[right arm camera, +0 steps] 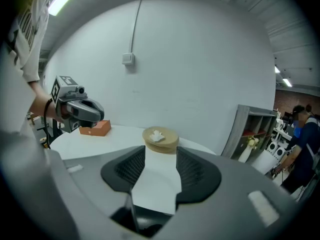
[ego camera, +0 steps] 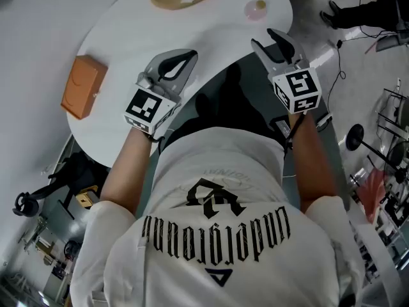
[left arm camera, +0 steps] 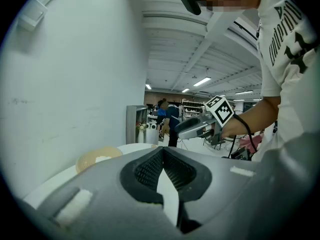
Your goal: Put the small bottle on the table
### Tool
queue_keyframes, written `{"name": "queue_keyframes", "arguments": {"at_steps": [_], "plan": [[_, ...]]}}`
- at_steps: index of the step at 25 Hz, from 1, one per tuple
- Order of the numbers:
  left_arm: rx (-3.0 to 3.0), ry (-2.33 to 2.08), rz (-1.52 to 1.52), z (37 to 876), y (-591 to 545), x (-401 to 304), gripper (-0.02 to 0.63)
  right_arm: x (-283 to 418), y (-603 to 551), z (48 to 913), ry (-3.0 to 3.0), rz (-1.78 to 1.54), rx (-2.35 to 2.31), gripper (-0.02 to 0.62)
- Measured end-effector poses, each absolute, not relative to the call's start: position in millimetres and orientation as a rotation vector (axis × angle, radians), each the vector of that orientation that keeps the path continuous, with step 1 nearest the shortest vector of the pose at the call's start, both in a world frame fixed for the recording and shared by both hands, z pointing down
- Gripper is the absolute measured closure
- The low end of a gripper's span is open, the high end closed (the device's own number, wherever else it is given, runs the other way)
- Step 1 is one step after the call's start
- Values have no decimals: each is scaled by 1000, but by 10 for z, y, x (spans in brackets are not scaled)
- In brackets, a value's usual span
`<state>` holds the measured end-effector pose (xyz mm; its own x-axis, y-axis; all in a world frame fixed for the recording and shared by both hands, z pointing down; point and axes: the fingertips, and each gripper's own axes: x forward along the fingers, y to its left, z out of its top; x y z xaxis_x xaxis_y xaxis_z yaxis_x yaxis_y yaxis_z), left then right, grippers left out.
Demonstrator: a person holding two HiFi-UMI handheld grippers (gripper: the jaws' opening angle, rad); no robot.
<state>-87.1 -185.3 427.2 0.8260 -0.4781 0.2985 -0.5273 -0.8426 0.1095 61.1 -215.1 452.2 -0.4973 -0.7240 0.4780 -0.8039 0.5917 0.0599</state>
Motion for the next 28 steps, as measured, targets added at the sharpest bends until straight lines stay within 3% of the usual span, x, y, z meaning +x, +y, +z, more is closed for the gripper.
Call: {"name": "queue_keyframes", "arguments": {"at_steps": [6,18,28], "plan": [[2839,-810,335,4061,-1675,-1033,600,502,-1908,4216,-2385,196,1252,436],[2837,-818,271,3894,-1179,-1387,600,244,-1228,3802,-2419,145,1231,576],[2876,-815,229,3423,-981,-1403,600,231,-883,3336,-2505,171,1191,594]]}}
